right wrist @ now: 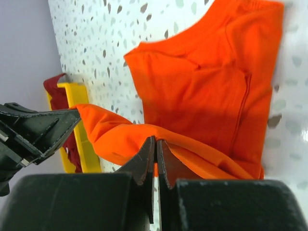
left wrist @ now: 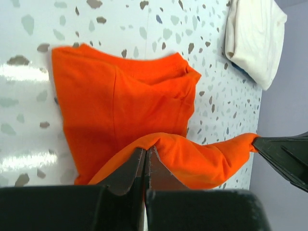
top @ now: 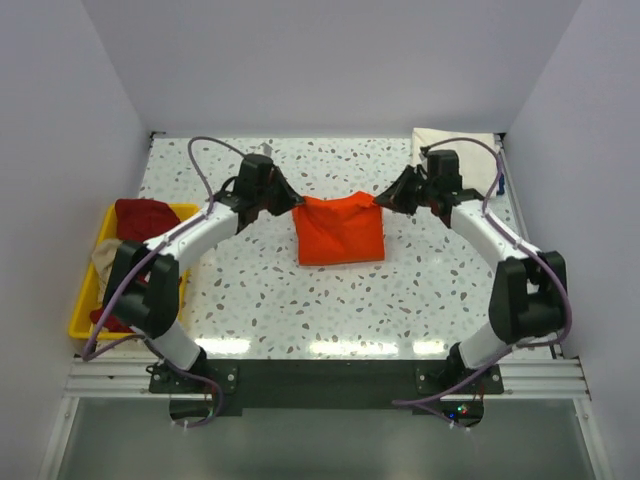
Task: Fold and stack the t-shirts
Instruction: Fold the tshirt
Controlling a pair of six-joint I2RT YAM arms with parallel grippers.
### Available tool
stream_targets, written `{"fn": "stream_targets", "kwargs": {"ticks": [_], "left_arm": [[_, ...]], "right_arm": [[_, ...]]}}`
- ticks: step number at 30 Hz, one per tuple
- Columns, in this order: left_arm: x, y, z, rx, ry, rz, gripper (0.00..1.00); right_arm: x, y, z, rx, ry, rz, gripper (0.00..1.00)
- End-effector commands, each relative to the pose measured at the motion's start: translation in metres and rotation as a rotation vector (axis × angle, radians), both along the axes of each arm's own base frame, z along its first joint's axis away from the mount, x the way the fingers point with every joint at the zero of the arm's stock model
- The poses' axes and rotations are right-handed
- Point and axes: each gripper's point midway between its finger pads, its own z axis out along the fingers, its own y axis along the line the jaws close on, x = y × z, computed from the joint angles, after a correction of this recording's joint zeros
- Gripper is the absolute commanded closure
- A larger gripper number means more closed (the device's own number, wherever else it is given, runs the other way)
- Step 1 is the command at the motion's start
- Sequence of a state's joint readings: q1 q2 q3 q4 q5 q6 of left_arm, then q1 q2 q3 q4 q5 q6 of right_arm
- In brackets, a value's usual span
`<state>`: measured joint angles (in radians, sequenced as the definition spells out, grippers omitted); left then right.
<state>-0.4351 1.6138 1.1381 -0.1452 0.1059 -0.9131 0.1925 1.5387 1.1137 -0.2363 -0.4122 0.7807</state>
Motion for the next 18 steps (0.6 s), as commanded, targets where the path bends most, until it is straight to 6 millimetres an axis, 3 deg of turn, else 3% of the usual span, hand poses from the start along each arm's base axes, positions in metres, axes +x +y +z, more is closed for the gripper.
{"fn": "stream_targets", "kwargs": {"ticks": [1, 3, 5, 6, 7, 8, 9, 11, 12, 13, 14, 17, 18], "left_arm": [[0.047, -0.010, 0.020, -0.030, -0.087, -0.058, 1.00], [0.068, -0.008, -0.003, -0.031, -0.056, -0.061, 1.00], [0.090, -0.002, -0.004, -0.037, -0.071, -0.047, 1.00], [0.098, -0.003, -0.021, -0.038, -0.044, -0.052, 1.00], [0.108, -0.003, -0.018, -0.048, -0.059, -0.049, 1.00], [0.116, 0.001, -0.020, -0.054, -0.063, -0.042, 1.00], [0.120, 0.002, -0.035, -0.052, -0.038, -0.047, 1.00], [0.133, 0.005, -0.035, -0.071, -0.053, -0.053, 1.00], [0.138, 0.002, -0.038, -0.093, -0.070, -0.081, 0.95], [0.143, 0.002, -0.036, -0.102, -0.080, -0.090, 0.76], [0.148, 0.009, -0.037, -0.102, -0.082, -0.086, 0.71], [0.151, 0.025, -0.032, -0.104, -0.104, -0.075, 0.52], [0.151, 0.030, -0.020, -0.102, -0.130, -0.067, 0.48]], "right_arm": [[0.048, 0.005, 0.022, 0.048, -0.098, 0.026, 1.00], [0.069, 0.007, -0.004, 0.054, -0.047, 0.027, 1.00], [0.091, 0.006, -0.001, 0.061, -0.064, 0.029, 1.00], [0.100, 0.007, -0.026, 0.057, -0.015, 0.031, 1.00], [0.112, 0.007, -0.020, 0.062, -0.035, 0.033, 1.00], [0.118, 0.008, -0.027, 0.069, -0.024, 0.040, 1.00], [0.125, 0.007, -0.045, 0.072, 0.005, 0.037, 1.00], [0.138, 0.005, -0.047, 0.087, -0.001, 0.038, 0.99], [0.141, 0.006, -0.058, 0.090, 0.015, 0.038, 0.96], [0.147, 0.002, -0.057, 0.096, 0.007, 0.030, 0.92], [0.149, 0.000, -0.058, 0.099, 0.007, 0.027, 0.79], [0.156, -0.012, -0.055, 0.104, -0.003, 0.007, 0.53], [0.157, -0.016, -0.053, 0.096, -0.009, -0.001, 0.48]]}}
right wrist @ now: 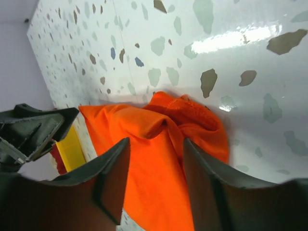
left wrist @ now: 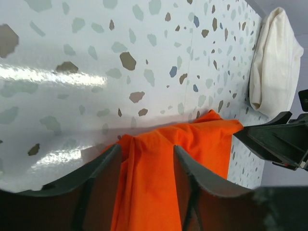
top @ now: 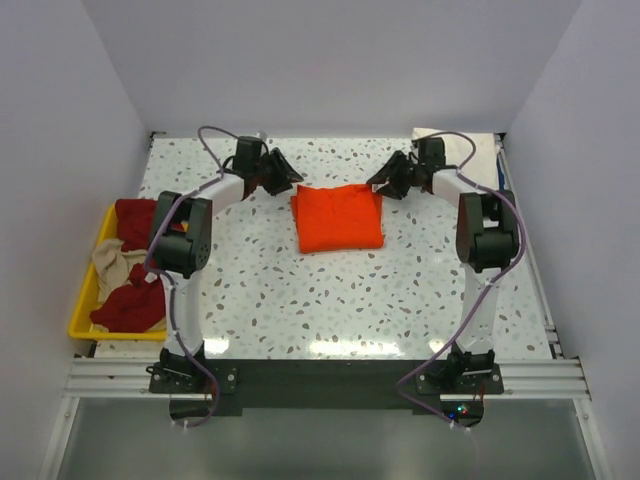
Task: Fold and stack the t-shirts
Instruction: Fold the tshirt
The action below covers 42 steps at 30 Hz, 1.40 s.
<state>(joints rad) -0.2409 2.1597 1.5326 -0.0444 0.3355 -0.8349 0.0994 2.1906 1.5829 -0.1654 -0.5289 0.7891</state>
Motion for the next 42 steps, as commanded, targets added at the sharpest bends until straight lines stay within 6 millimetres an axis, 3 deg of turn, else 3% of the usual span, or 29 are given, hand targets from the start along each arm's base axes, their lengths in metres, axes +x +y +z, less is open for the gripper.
{"fn": "stream_targets", "kwargs": {"ticks": [1, 3, 6, 7, 9, 11, 12, 15, 20, 24, 25, 27, 30, 34, 39, 41, 42], "left_arm": [[0.021, 0.016, 0.062, -0.033, -0.189, -0.014, 0.46], [0.019, 0.024, 0.079, -0.019, -0.213, 0.003, 0.45], [0.010, 0.023, 0.089, -0.002, -0.227, 0.003, 0.50], [0.007, 0.020, 0.087, 0.001, -0.224, -0.002, 0.56], [0.000, 0.009, 0.086, 0.000, -0.221, -0.023, 0.65], [-0.005, -0.004, 0.079, -0.006, -0.207, -0.050, 0.79], [-0.006, -0.009, 0.070, -0.014, -0.189, -0.065, 0.87], [-0.007, -0.023, 0.053, -0.022, -0.165, -0.096, 0.96], [-0.002, -0.031, 0.014, -0.001, -0.109, -0.122, 0.99], [0.008, -0.021, -0.015, 0.089, -0.079, -0.113, 1.00], [0.010, -0.014, -0.023, 0.108, -0.063, -0.102, 1.00], [0.011, -0.008, -0.041, 0.133, -0.032, -0.097, 1.00], [0.008, 0.001, -0.055, 0.139, -0.002, -0.085, 1.00], [0.010, 0.003, -0.047, 0.129, -0.020, -0.078, 1.00], [0.021, 0.000, -0.014, 0.114, -0.070, -0.086, 1.00], [0.024, 0.000, 0.003, 0.106, -0.099, -0.093, 0.94], [0.027, -0.001, 0.013, 0.106, -0.120, -0.098, 0.87]], "right_arm": [[0.025, -0.013, 0.056, 0.017, -0.159, 0.000, 0.45], [0.023, -0.020, 0.061, -0.026, -0.162, -0.016, 0.40], [0.014, -0.018, 0.081, -0.056, -0.210, -0.009, 0.43], [0.006, -0.013, 0.076, -0.077, -0.209, 0.001, 0.44], [-0.001, -0.003, 0.084, -0.086, -0.236, 0.023, 0.47], [-0.009, 0.020, 0.076, -0.072, -0.235, 0.083, 0.54], [-0.010, 0.027, 0.073, -0.068, -0.230, 0.101, 0.57], [-0.016, 0.047, 0.049, -0.070, -0.195, 0.150, 0.64], [-0.010, 0.056, 0.016, -0.060, -0.154, 0.179, 0.70], [0.013, 0.036, -0.003, -0.059, -0.130, 0.141, 0.70], [0.015, 0.032, -0.018, -0.039, -0.090, 0.126, 0.70], [0.024, 0.021, -0.022, 0.002, -0.071, 0.100, 0.70], [0.025, 0.010, -0.034, 0.019, -0.031, 0.079, 0.70], [0.024, 0.008, -0.020, 0.047, -0.050, 0.074, 0.69], [0.021, 0.004, 0.024, 0.046, -0.128, 0.084, 0.59], [0.018, -0.005, 0.031, -0.012, -0.130, 0.067, 0.52], [0.015, -0.010, 0.043, -0.046, -0.162, 0.071, 0.49]]}}
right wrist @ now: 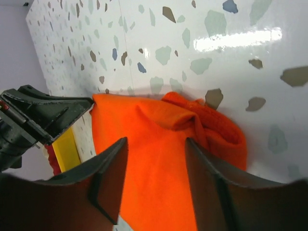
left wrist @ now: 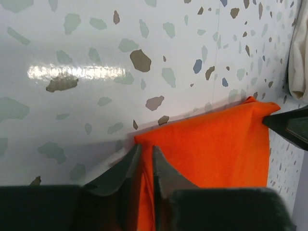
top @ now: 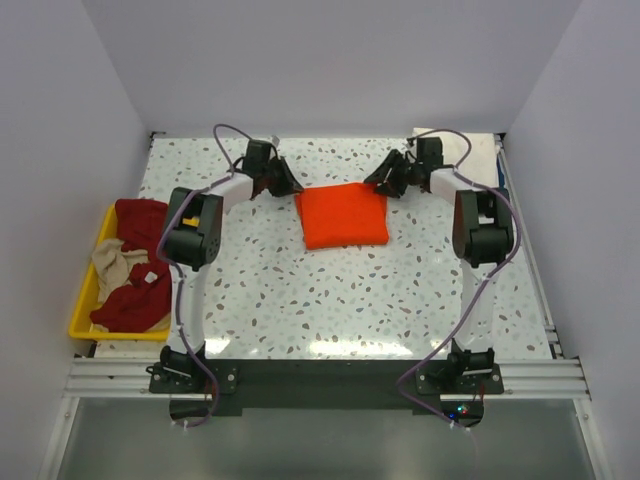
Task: Fold and stack the t-shirts
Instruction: Fold the tshirt, then neatly place the folded tshirt to the corner
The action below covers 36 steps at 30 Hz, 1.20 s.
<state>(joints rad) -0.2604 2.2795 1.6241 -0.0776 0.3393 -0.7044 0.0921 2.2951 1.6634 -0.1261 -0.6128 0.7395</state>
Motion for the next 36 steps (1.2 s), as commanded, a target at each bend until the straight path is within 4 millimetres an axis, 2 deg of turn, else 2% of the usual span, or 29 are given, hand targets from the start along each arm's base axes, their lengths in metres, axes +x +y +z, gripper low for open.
{"fn": "stream_targets", "kwargs": {"ticks": [1, 2, 3, 4, 5, 7, 8, 9, 10, 12, 13, 14, 15, 16, 17, 18, 19, 21, 22, 23, 24, 25, 26, 28, 29, 32, 35, 36], "left_arm": [[0.021, 0.009, 0.060, 0.008, -0.130, -0.003, 0.82], [0.021, 0.010, 0.073, 0.006, -0.151, -0.001, 0.73], [0.021, 0.011, 0.079, 0.006, -0.159, 0.000, 0.71], [0.020, 0.012, 0.092, -0.001, -0.176, 0.002, 0.69], [0.016, 0.011, 0.095, -0.007, -0.169, 0.000, 0.67], [0.011, 0.011, 0.104, -0.021, -0.164, 0.005, 0.66], [0.008, 0.011, 0.119, -0.035, -0.181, 0.005, 0.66], [0.001, 0.011, 0.119, -0.047, -0.165, 0.014, 0.66], [-0.004, 0.011, 0.135, -0.062, -0.183, 0.017, 0.66], [-0.018, 0.012, 0.137, -0.085, -0.161, 0.023, 0.66], [-0.024, 0.012, 0.155, -0.100, -0.187, 0.026, 0.66], [-0.035, 0.012, 0.151, -0.110, -0.167, 0.024, 0.66], [-0.041, 0.011, 0.156, -0.116, -0.174, 0.020, 0.66], [-0.049, 0.012, 0.174, -0.127, -0.208, 0.016, 0.66], [-0.059, 0.014, 0.168, -0.127, -0.187, 0.019, 0.66], [-0.067, 0.011, 0.172, -0.134, -0.193, 0.009, 0.66], [-0.075, 0.011, 0.186, -0.148, -0.222, 0.002, 0.66], [-0.093, 0.009, 0.179, -0.140, -0.205, -0.012, 0.65], [-0.103, 0.011, 0.188, -0.140, -0.222, -0.018, 0.65], [-0.112, 0.015, 0.178, -0.126, -0.202, -0.019, 0.65], [-0.119, 0.017, 0.177, -0.121, -0.204, -0.021, 0.65], [-0.127, 0.019, 0.185, -0.120, -0.219, -0.026, 0.65], [-0.135, 0.022, 0.177, -0.107, -0.204, -0.026, 0.65], [-0.148, 0.027, 0.180, -0.087, -0.215, -0.040, 0.64], [-0.154, 0.030, 0.173, -0.063, -0.210, -0.051, 0.64], [-0.170, 0.047, 0.169, 0.027, -0.221, -0.046, 0.64], [-0.181, 0.063, 0.169, 0.090, -0.240, -0.029, 0.64], [-0.183, 0.065, 0.172, 0.102, -0.251, -0.028, 0.65]], "right_arm": [[-0.003, -0.022, 0.062, -0.099, -0.135, -0.021, 0.45], [-0.005, -0.028, 0.062, -0.140, -0.132, -0.042, 0.38], [-0.009, -0.033, 0.068, -0.182, -0.162, -0.033, 0.35], [-0.013, -0.037, 0.064, -0.215, -0.145, -0.033, 0.32], [-0.013, -0.044, 0.062, -0.258, -0.146, -0.045, 0.29], [-0.020, -0.052, 0.053, -0.321, -0.126, -0.023, 0.26], [-0.021, -0.054, 0.051, -0.336, -0.120, -0.017, 0.26], [-0.023, -0.055, 0.048, -0.351, -0.121, 0.001, 0.25], [-0.027, -0.056, 0.043, -0.359, -0.105, 0.012, 0.25], [-0.037, -0.056, 0.033, -0.383, -0.085, 0.039, 0.24], [-0.040, -0.057, 0.033, -0.393, -0.085, 0.041, 0.23], [-0.046, -0.058, 0.025, -0.404, -0.071, 0.048, 0.22], [-0.049, -0.058, 0.024, -0.415, -0.078, 0.058, 0.19], [-0.050, -0.057, 0.024, -0.420, -0.089, 0.060, 0.18], [-0.054, -0.057, 0.018, -0.422, -0.079, 0.067, 0.17], [-0.056, -0.055, 0.015, -0.420, -0.078, 0.080, 0.16], [-0.057, -0.050, 0.014, -0.406, -0.079, 0.096, 0.15], [-0.061, -0.040, 0.004, -0.396, -0.066, 0.125, 0.15], [-0.062, -0.037, 0.001, -0.400, -0.064, 0.136, 0.15], [-0.064, -0.036, -0.003, -0.416, -0.057, 0.139, 0.15], [-0.067, -0.029, -0.006, -0.423, -0.056, 0.157, 0.15], [-0.069, -0.026, -0.009, -0.428, -0.052, 0.162, 0.15], [-0.071, -0.021, -0.009, -0.428, -0.055, 0.169, 0.16], [-0.078, -0.011, -0.015, -0.448, -0.043, 0.185, 0.17], [-0.081, -0.004, -0.016, -0.461, -0.045, 0.198, 0.19], [-0.086, -0.001, -0.022, -0.520, -0.025, 0.190, 0.27], [-0.085, 0.004, -0.028, -0.553, -0.017, 0.179, 0.40], [-0.084, 0.004, -0.030, -0.560, -0.008, 0.171, 0.53]]}}
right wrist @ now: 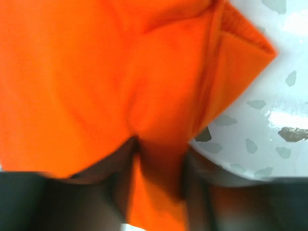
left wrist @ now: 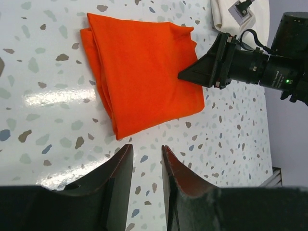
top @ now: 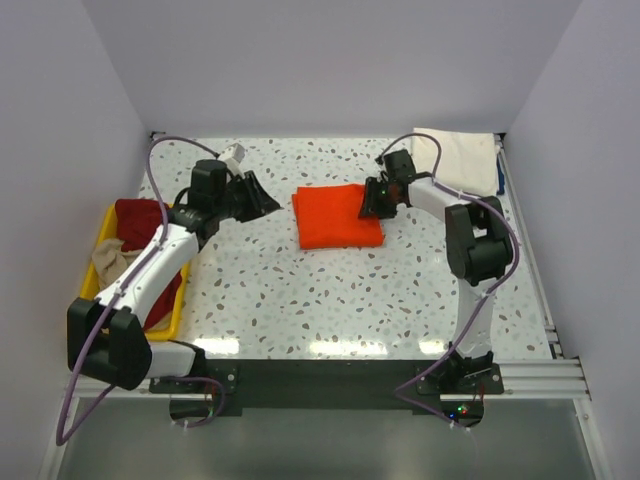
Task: Fold and stack the t-shirts
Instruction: Neatly place the folded tshirt to the corner
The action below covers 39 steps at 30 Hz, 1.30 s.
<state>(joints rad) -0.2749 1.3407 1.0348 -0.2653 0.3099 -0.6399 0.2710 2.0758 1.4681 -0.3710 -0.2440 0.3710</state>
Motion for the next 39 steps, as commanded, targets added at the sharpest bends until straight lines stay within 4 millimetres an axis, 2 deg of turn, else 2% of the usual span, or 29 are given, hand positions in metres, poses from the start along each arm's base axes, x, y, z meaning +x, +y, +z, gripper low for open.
{"fn": "stream_targets", "kwargs": {"ticks": [1, 2, 3, 4, 5, 10, 11, 13, 14, 16, 17, 18, 19, 20, 21, 22, 24, 25, 27, 28, 31, 39], "left_arm": [[-0.010, 0.022, 0.005, 0.115, -0.064, 0.015, 0.66], [-0.011, 0.026, 0.005, 0.133, -0.067, 0.021, 0.67], [-0.015, 0.031, 0.005, 0.155, -0.065, 0.031, 0.68], [-0.017, 0.035, 0.005, 0.175, -0.068, 0.038, 0.70], [-0.017, 0.044, 0.002, 0.220, -0.078, 0.055, 0.71], [-0.027, 0.074, -0.008, 0.363, -0.087, 0.119, 0.76], [-0.027, 0.080, -0.009, 0.389, -0.090, 0.141, 0.76], [-0.029, 0.083, -0.011, 0.394, -0.098, 0.151, 0.77], [-0.029, 0.085, -0.012, 0.402, -0.098, 0.162, 0.78], [-0.029, 0.088, -0.017, 0.415, -0.096, 0.170, 0.78], [-0.030, 0.089, -0.018, 0.423, -0.093, 0.166, 0.78], [-0.031, 0.089, -0.020, 0.432, -0.084, 0.164, 0.79], [-0.032, 0.091, -0.020, 0.435, -0.086, 0.169, 0.79], [-0.032, 0.091, -0.020, 0.435, -0.089, 0.169, 0.79], [-0.032, 0.091, -0.017, 0.431, -0.100, 0.173, 0.79], [-0.032, 0.093, -0.017, 0.437, -0.103, 0.178, 0.80], [-0.033, 0.095, -0.015, 0.442, -0.106, 0.186, 0.81], [-0.034, 0.095, -0.015, 0.441, -0.107, 0.187, 0.81], [-0.035, 0.095, -0.013, 0.437, -0.117, 0.189, 0.82], [-0.035, 0.095, -0.013, 0.435, -0.119, 0.185, 0.82], [-0.036, 0.092, -0.013, 0.426, -0.119, 0.175, 0.83], [-0.038, 0.089, -0.014, 0.411, -0.120, 0.157, 0.84]], "right_arm": [[0.006, -0.006, -0.011, -0.087, 0.003, -0.053, 0.65], [0.007, -0.008, -0.011, -0.104, -0.001, -0.063, 0.76], [0.007, -0.011, -0.012, -0.126, 0.001, -0.077, 0.93], [0.010, -0.015, -0.012, -0.150, -0.006, -0.095, 0.99], [0.014, -0.019, -0.008, -0.167, -0.021, -0.109, 1.00], [0.030, -0.037, 0.017, -0.270, -0.075, -0.163, 1.00], [0.041, -0.039, 0.029, -0.287, -0.106, -0.166, 1.00], [0.047, -0.044, 0.035, -0.321, -0.114, -0.166, 1.00], [0.059, -0.048, 0.043, -0.354, -0.142, -0.180, 1.00], [0.064, -0.056, 0.050, -0.404, -0.143, -0.189, 1.00], [0.076, -0.060, 0.060, -0.442, -0.176, -0.202, 1.00], [0.076, -0.064, 0.060, -0.472, -0.166, -0.199, 1.00], [0.088, -0.066, 0.077, -0.483, -0.208, -0.216, 1.00], [0.093, -0.074, 0.083, -0.521, -0.220, -0.222, 1.00], [0.095, -0.078, 0.080, -0.544, -0.207, -0.220, 1.00], [0.106, -0.082, 0.095, -0.542, -0.243, -0.236, 1.00], [0.112, -0.092, 0.096, -0.602, -0.243, -0.215, 1.00], [0.121, -0.094, 0.109, -0.613, -0.278, -0.221, 1.00], [0.127, -0.104, 0.115, -0.685, -0.296, -0.193, 1.00], [0.133, -0.107, 0.127, -0.709, -0.328, -0.177, 1.00], [0.143, -0.121, 0.145, -0.760, -0.370, -0.171, 1.00], [0.163, -0.156, 0.186, -0.809, -0.472, -0.220, 1.00]]}}
